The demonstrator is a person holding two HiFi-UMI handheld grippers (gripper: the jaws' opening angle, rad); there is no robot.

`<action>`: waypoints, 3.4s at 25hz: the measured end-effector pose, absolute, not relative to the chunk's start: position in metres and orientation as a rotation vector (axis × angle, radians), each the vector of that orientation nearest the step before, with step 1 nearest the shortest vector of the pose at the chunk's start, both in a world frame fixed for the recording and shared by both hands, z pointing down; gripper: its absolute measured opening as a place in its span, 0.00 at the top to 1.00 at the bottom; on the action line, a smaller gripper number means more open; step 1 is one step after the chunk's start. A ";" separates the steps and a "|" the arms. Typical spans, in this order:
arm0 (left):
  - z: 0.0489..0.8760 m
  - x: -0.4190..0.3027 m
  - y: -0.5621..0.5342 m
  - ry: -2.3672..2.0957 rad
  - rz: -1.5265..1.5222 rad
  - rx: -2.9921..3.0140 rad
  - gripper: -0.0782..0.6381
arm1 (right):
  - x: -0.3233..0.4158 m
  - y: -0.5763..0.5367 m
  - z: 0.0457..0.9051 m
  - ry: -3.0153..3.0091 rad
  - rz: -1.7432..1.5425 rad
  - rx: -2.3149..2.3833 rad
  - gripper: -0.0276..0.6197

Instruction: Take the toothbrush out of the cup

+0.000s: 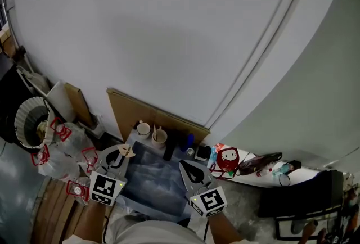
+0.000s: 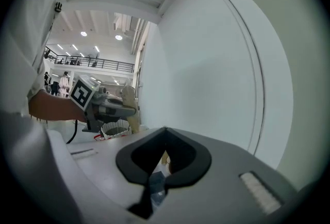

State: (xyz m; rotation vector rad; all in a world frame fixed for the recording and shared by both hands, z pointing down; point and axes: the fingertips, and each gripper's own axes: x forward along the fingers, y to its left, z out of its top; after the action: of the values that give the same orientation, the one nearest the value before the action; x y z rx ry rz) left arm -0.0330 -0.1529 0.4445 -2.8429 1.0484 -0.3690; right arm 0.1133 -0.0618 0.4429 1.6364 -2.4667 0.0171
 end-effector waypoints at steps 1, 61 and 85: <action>0.443 -0.035 -0.151 1.051 -0.366 -2.842 0.85 | 0.112 -0.063 0.444 -2.471 0.022 1.631 0.95; 0.430 -0.077 -0.125 1.113 -0.381 -2.826 0.85 | 0.073 -0.104 0.461 -2.580 0.061 1.488 0.58; 0.438 -0.108 -0.133 1.186 -0.417 -2.807 0.85 | 0.075 -0.150 0.521 -2.434 0.109 1.514 0.53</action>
State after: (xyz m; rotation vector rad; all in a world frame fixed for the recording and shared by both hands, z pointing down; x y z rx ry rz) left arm -0.1085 -0.1327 0.4377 -2.8072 1.1861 -0.4174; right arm 0.0755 -0.1499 0.5207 1.5137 -2.4344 0.1088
